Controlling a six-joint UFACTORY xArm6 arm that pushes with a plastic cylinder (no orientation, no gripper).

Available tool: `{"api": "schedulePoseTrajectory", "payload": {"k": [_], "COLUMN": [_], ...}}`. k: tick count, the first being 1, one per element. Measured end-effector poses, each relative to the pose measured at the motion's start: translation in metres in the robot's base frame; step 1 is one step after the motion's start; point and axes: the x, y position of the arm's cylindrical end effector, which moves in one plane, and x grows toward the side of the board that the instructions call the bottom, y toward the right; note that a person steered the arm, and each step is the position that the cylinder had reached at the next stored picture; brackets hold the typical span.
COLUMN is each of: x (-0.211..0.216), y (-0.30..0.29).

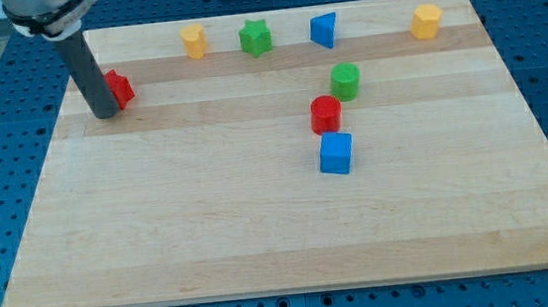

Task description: Move the red star to the left of the yellow heart

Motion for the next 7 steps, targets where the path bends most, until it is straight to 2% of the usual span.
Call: {"api": "schedulePoseTrajectory", "payload": {"k": [3,7], "x": [-0.050,-0.058], "y": [0.003,0.033]}}
